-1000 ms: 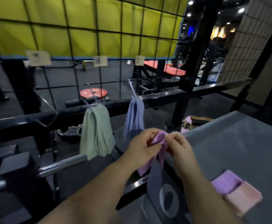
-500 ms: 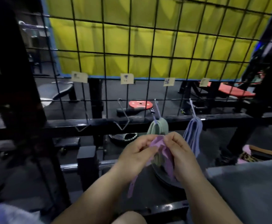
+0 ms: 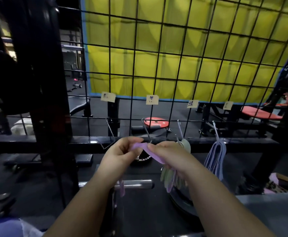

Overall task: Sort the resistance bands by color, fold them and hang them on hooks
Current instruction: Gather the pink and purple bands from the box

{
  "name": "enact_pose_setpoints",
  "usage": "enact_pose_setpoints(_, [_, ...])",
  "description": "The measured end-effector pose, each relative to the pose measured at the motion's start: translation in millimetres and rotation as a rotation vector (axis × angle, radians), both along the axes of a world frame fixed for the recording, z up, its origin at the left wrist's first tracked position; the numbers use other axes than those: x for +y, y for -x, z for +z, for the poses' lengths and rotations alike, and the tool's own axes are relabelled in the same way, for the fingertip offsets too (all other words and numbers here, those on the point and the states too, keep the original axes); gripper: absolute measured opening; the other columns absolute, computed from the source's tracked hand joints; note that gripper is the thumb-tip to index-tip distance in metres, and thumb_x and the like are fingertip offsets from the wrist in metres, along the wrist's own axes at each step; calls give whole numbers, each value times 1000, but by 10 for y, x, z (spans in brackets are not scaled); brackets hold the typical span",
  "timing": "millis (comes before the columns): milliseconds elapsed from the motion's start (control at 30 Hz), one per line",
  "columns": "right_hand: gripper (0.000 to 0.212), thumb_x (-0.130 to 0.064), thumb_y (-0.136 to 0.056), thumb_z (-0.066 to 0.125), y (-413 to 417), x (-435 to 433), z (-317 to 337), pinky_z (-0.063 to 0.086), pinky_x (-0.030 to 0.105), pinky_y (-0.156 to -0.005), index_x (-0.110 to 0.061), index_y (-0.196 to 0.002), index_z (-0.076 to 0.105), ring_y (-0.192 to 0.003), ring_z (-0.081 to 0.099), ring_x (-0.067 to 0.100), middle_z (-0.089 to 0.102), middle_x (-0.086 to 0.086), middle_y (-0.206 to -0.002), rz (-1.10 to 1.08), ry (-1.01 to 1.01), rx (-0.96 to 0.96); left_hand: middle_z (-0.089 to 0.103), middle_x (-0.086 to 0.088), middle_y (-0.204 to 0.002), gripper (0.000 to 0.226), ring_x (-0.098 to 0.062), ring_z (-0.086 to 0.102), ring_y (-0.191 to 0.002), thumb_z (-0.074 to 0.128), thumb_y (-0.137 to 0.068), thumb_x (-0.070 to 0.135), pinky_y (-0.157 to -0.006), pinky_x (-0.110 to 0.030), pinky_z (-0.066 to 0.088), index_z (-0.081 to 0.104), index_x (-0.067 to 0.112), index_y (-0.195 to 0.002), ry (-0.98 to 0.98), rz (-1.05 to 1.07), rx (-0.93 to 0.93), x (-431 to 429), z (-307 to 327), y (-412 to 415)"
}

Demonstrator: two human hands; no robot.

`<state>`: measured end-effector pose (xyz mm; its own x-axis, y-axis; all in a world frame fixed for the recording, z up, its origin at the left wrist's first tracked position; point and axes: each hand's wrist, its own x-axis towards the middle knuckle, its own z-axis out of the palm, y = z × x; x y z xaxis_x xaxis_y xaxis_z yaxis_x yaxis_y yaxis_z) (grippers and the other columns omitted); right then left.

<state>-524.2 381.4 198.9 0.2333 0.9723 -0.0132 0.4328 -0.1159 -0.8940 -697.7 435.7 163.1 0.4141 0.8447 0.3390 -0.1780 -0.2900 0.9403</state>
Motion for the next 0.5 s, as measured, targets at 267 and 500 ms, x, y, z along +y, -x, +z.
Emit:
enact_pose_setpoints(267, [23, -36, -96, 58, 248, 283, 193, 27, 23, -48, -14, -89, 61, -52, 36, 11, 47, -1, -65, 13, -31, 152, 63, 2, -70, 11, 0, 57, -52, 65, -88, 1, -48, -8, 43, 66, 8, -97, 2, 42, -71, 117, 134, 155])
enact_pose_setpoints(500, [20, -29, -98, 55, 296, 422, 177, 33, 27, -59, -19, -80, 56, -64, 47, 12, 56, -2, -73, -76, -121, 62, 70, -5, -85, 10, -18, 62, -71, 78, -77, 24, -72, -24, 53, 72, 21, -84, 59, 111, -127, 240, 37, 66])
